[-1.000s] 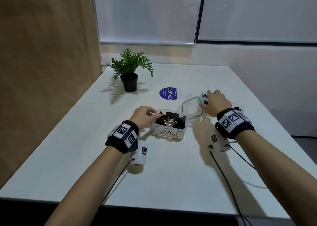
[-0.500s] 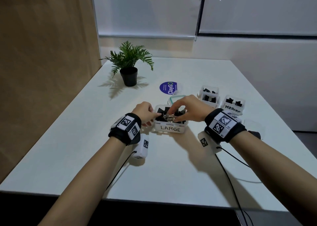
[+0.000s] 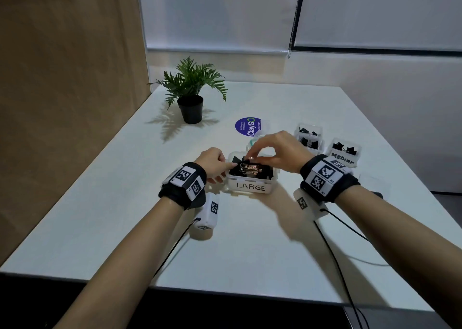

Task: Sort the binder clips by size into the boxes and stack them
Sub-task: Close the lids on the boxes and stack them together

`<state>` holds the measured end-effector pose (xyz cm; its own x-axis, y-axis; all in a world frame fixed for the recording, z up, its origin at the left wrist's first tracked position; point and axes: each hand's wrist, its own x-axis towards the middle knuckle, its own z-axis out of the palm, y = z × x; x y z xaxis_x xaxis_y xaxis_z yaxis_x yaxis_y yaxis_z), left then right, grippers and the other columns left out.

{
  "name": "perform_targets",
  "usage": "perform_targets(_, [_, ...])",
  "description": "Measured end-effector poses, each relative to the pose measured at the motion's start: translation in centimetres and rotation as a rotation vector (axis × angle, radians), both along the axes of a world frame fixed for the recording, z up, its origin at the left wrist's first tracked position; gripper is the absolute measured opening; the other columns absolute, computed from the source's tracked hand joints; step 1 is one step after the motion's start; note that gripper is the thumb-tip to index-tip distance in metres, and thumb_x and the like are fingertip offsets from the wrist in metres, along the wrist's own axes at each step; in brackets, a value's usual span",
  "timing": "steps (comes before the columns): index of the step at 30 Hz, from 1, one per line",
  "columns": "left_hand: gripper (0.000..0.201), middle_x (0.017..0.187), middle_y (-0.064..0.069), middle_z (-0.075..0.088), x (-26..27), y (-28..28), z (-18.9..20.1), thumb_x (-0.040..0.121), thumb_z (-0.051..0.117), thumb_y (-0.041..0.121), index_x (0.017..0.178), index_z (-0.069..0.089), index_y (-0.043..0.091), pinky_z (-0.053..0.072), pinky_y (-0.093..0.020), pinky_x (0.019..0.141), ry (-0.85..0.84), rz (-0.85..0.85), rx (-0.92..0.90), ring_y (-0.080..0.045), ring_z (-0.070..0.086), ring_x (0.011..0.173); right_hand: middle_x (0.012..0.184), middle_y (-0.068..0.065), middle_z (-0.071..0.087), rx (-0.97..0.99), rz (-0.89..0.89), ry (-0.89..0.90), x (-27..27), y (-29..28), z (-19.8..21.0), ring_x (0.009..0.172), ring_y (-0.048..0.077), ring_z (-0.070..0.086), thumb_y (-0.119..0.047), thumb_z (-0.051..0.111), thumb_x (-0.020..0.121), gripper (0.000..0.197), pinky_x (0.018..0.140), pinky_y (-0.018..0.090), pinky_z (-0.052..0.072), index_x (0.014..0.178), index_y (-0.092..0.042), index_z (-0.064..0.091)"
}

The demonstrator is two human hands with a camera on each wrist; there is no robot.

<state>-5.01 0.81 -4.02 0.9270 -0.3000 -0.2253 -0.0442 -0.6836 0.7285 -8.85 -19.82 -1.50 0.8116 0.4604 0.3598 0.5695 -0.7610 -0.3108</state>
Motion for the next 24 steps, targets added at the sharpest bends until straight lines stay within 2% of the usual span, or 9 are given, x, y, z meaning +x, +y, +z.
perform_targets(3, [0.03, 0.069, -0.006, 0.066, 0.0, 0.0, 0.0, 0.09, 0.063, 0.035, 0.08, 0.049, 0.011, 0.049, -0.025, 0.05, 0.005, -0.003, -0.005, -0.019, 0.064, 0.058, 0.087, -0.006, 0.075, 0.143, -0.083, -0.015, 1.0, -0.3, -0.2, 0.081, 0.007, 0.07, -0.017, 0.072, 0.083, 0.011, 0.079, 0.031, 0.056, 0.094, -0.02, 0.074])
perform_targets(5, [0.03, 0.068, -0.007, 0.065, -0.1, 0.0, 0.0, 0.091, 0.063, 0.035, 0.079, 0.048, 0.011, 0.049, -0.025, 0.05, 0.004, -0.004, -0.01, -0.02, 0.063, 0.057, 0.088, 0.002, 0.074, 0.346, -0.145, 0.047, 1.4, -0.5, -0.1, 0.081, 0.015, 0.072, -0.009, 0.07, 0.085, 0.01, 0.081, 0.03, 0.057, 0.094, -0.012, 0.072])
perform_targets(7, [0.032, 0.068, -0.007, 0.065, -0.3, 0.0, 0.0, 0.091, 0.062, 0.035, 0.076, 0.046, 0.012, 0.049, -0.025, 0.05, 0.005, -0.003, -0.017, -0.02, 0.063, 0.058, 0.089, 0.009, 0.071, 0.578, -0.241, 0.143, 1.5, -0.7, 0.2, 0.078, 0.02, 0.073, -0.006, 0.065, 0.088, 0.009, 0.074, 0.03, 0.058, 0.096, -0.006, 0.068])
perform_targets(10, [0.033, 0.069, -0.007, 0.065, -0.4, 0.1, 0.0, 0.092, 0.06, 0.036, 0.075, 0.046, 0.012, 0.049, -0.024, 0.047, 0.01, -0.004, -0.023, -0.019, 0.062, 0.056, 0.09, 0.012, 0.067, 0.807, -0.339, 0.338, 1.4, -0.4, 0.8, 0.065, 0.01, 0.071, -0.004, 0.061, 0.091, 0.011, 0.059, 0.02, 0.056, 0.102, -0.003, 0.064])
perform_targets(12, [0.032, 0.07, -0.008, 0.066, -0.5, 0.2, 0.1, 0.092, 0.06, 0.035, 0.077, 0.046, 0.011, 0.049, -0.023, 0.046, 0.009, -0.009, -0.022, -0.019, 0.062, 0.056, 0.085, 0.012, 0.066, 0.876, -0.335, 0.523, 1.1, 0.0, 0.9, 0.058, 0.006, 0.069, 0.001, 0.058, 0.092, 0.018, 0.056, 0.017, 0.056, 0.109, 0.004, 0.061])
perform_targets(16, [0.034, 0.071, -0.009, 0.066, -0.6, 0.1, 0.2, 0.092, 0.061, 0.034, 0.072, 0.045, 0.012, 0.05, -0.025, 0.048, -0.007, -0.007, -0.014, -0.019, 0.063, 0.056, 0.078, 0.011, 0.065, 0.715, -0.363, 0.713, 0.7, 0.7, 0.3, 0.051, 0.004, 0.066, 0.001, 0.06, 0.091, 0.015, 0.056, 0.017, 0.057, 0.105, 0.006, 0.062])
perform_targets(19, [0.037, 0.074, -0.011, 0.067, -0.7, 0.1, 0.5, 0.092, 0.059, 0.039, 0.071, 0.047, 0.011, 0.051, -0.026, 0.049, -0.014, -0.006, -0.003, -0.022, 0.064, 0.058, 0.073, 0.008, 0.069, 0.495, -0.411, 0.575, 0.9, 0.8, -0.1, 0.054, 0.007, 0.068, -0.008, 0.075, 0.081, 0.024, 0.058, 0.02, 0.059, 0.102, -0.001, 0.066])
perform_targets(22, [0.042, 0.072, -0.008, 0.066, -0.9, 0.2, 0.8, 0.092, 0.054, 0.048, 0.074, 0.049, 0.01, 0.05, -0.024, 0.047, -0.024, -0.008, 0.008, -0.021, 0.064, 0.058, 0.074, 0.01, 0.072, 0.418, -0.437, 0.472, 0.8, 0.6, 0.3, 0.063, 0.017, 0.071, -0.015, 0.084, 0.071, 0.037, 0.062, 0.025, 0.06, 0.104, -0.01, 0.067])
perform_targets(24, [0.042, 0.076, -0.007, 0.066, -1.0, 0.4, 0.9, 0.091, 0.053, 0.051, 0.083, 0.051, 0.01, 0.052, -0.028, 0.052, -0.035, 0.002, 0.009, -0.021, 0.065, 0.06, 0.076, 0.005, 0.071, 0.368, -0.396, 0.422, 0.7, 0.5, 0.5, 0.061, 0.009, 0.067, -0.015, 0.082, 0.074, 0.029, 0.058, 0.014, 0.055, 0.101, -0.013, 0.071])
